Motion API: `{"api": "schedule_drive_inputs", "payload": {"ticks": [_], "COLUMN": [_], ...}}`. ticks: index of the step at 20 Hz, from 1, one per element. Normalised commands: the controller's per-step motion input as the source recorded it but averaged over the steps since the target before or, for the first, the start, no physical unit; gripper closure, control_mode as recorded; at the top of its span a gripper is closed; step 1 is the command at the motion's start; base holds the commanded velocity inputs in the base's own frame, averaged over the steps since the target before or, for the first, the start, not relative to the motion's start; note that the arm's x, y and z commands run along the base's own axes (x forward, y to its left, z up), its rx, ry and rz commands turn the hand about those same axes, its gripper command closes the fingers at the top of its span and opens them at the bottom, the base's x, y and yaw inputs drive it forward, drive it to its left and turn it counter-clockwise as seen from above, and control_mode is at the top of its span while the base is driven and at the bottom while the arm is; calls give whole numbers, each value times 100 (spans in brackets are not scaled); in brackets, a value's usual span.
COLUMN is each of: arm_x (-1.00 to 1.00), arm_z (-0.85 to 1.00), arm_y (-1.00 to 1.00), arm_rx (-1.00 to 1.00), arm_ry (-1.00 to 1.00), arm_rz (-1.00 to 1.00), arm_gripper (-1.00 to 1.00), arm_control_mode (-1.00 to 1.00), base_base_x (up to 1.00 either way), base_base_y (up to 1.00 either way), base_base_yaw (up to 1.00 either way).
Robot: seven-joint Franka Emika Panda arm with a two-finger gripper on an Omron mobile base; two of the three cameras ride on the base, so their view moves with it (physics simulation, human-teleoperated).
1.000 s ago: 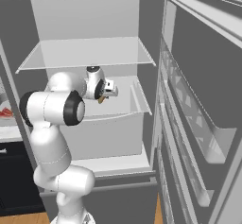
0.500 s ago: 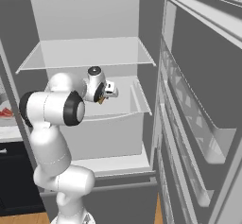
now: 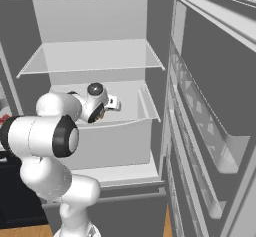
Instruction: Place one sweet potato and one steak in each tupperware on the nearby counter, to pack two identical lunches.
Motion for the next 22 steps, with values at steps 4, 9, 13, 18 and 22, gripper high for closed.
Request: {"api": "schedule_drive_inputs", "payload": {"ticks": [4, 9, 13, 18, 22], "arm_x": [-100, -100, -87, -58, -41], "arm_z": [60, 94, 100, 99, 84], "arm_y": [0, 0, -1, 0, 0], "arm_rx": [0, 0, 0, 0, 0], "arm_ry": [-11, 0, 6, 27, 41], "arm_rz": [0, 0, 0, 0, 0], "arm_gripper": [100, 100, 100, 100, 100], "arm_control_mode": [-100, -100, -100, -100, -100], "base_base_x": [0, 0, 0, 0, 0], "base_base_y": [0, 0, 0, 0, 0], "base_base_yaw": [0, 0, 0, 0, 0]}}
